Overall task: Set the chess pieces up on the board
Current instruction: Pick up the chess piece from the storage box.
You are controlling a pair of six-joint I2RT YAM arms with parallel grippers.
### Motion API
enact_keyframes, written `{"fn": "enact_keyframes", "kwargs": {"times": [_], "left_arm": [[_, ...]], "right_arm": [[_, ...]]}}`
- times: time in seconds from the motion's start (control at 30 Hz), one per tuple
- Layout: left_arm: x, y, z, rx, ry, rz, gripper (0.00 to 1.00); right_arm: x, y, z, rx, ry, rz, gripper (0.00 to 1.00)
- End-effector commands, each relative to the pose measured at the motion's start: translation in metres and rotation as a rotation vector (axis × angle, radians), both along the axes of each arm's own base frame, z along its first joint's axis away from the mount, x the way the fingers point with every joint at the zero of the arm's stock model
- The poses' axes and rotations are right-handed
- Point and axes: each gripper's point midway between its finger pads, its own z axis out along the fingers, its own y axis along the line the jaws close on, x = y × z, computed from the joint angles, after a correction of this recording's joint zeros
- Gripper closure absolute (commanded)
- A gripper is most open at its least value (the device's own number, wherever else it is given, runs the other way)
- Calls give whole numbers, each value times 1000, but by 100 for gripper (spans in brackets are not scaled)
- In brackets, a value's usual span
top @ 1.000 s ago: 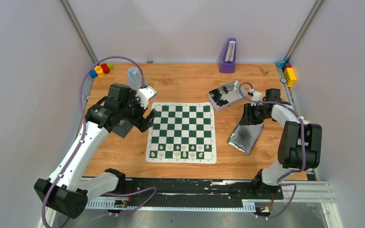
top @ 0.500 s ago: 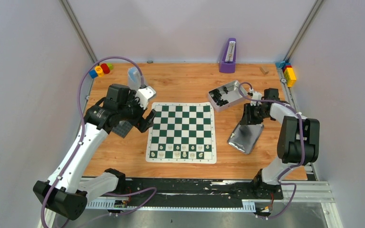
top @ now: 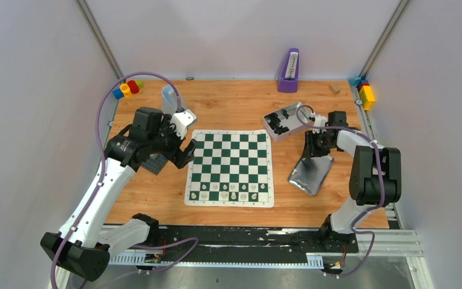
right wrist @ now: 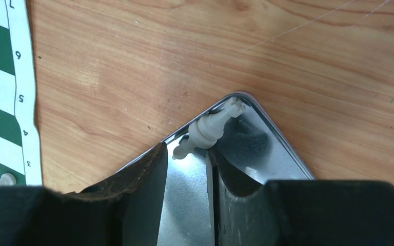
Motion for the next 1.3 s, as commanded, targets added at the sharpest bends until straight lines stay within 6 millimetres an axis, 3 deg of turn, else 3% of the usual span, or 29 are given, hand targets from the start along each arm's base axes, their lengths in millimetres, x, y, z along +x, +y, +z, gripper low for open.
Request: {"fn": "enact_keyframes", "kwargs": {"times": [0.0,0.53,0.9,1.1,1.27], "left_arm": [[1,-2,12,-25,-44,-13,0],[-3,-3,15,-37,-47,-22,0],[-2,-3,14,-22,-43,-36,0],[0,-5,14,-26,-36,-45,0],[4,-10,12,-35,-29,-66,0]], "right_arm": [[19,-6,4,-56,-56,-16,66],[19,-21,-3,-147,-61,-31,76],[9,-37,-11,-246,-41,-21,74],[5,-37,-11,-250,-30,-3,86],[1,-35,4,-248,-55,32,95]]}}
